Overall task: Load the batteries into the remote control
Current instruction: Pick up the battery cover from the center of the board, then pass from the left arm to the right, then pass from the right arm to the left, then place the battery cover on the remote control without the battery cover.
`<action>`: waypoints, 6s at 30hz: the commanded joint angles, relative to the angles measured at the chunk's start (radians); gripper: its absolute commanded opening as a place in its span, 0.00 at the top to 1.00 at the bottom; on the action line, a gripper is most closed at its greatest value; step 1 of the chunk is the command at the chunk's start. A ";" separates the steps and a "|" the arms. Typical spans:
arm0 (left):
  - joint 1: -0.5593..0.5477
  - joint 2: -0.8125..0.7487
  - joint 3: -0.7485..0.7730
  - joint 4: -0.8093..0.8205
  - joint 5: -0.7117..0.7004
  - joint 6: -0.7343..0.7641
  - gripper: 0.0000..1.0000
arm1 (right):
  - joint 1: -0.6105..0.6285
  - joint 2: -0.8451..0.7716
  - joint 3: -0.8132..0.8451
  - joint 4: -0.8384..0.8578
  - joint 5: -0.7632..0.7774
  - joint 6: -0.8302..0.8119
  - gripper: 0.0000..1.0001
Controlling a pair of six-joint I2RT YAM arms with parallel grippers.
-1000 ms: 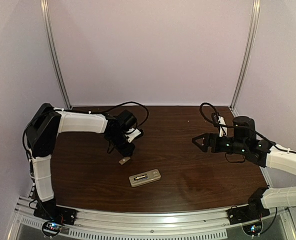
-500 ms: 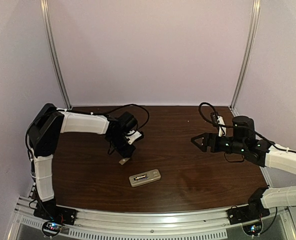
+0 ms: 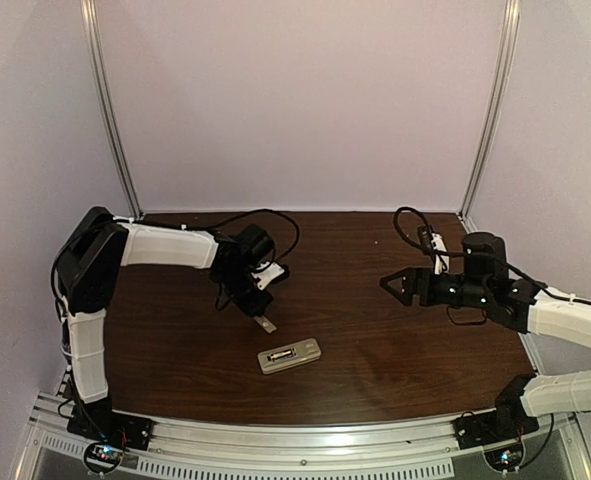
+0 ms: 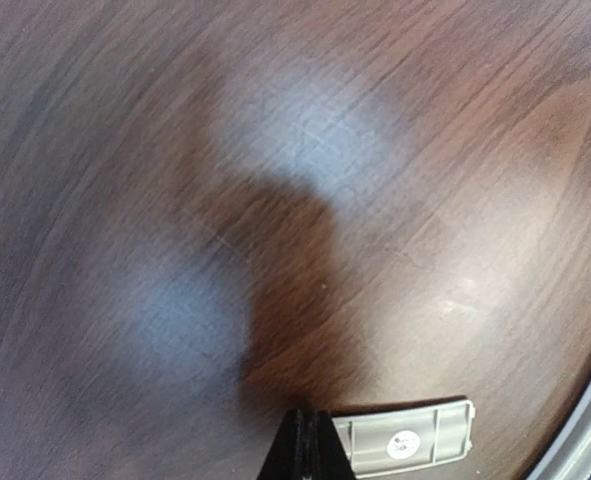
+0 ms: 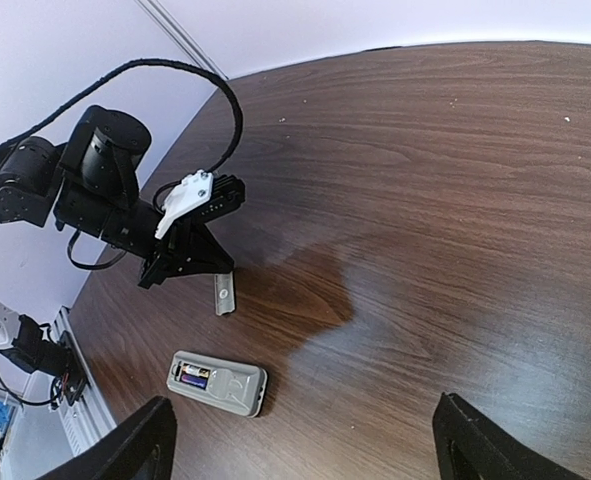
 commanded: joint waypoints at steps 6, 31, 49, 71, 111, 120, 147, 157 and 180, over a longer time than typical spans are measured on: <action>0.004 -0.222 0.011 0.114 0.096 0.048 1.00 | -0.004 0.069 0.061 0.054 -0.129 0.012 0.18; -0.109 -0.449 -0.088 0.316 0.136 0.064 1.00 | 0.242 0.539 0.356 0.442 -0.296 0.359 0.48; -0.109 -0.455 -0.086 0.329 0.106 0.001 0.87 | 0.265 0.591 0.414 0.408 -0.334 0.321 1.00; -0.010 -0.705 -0.147 0.109 0.697 -0.097 0.26 | 0.509 0.207 0.401 -0.163 0.245 -0.853 0.98; -0.263 -0.489 -0.074 -0.035 0.803 -0.048 0.49 | 1.071 0.245 0.294 -0.090 1.006 -1.399 0.99; -0.286 -0.462 -0.047 -0.065 0.776 -0.007 0.63 | 1.073 0.242 0.287 -0.092 0.997 -1.396 0.99; -0.323 -0.425 -0.001 -0.136 0.767 0.051 0.74 | 1.074 0.247 0.272 -0.088 1.012 -1.389 0.98; -0.313 -0.442 -0.023 -0.141 0.688 0.076 0.89 | 1.073 0.215 0.209 -0.008 1.087 -1.384 0.34; -0.166 -0.574 -0.279 -0.071 0.162 0.050 0.90 | 0.749 -0.033 0.138 -0.023 0.852 -0.454 0.00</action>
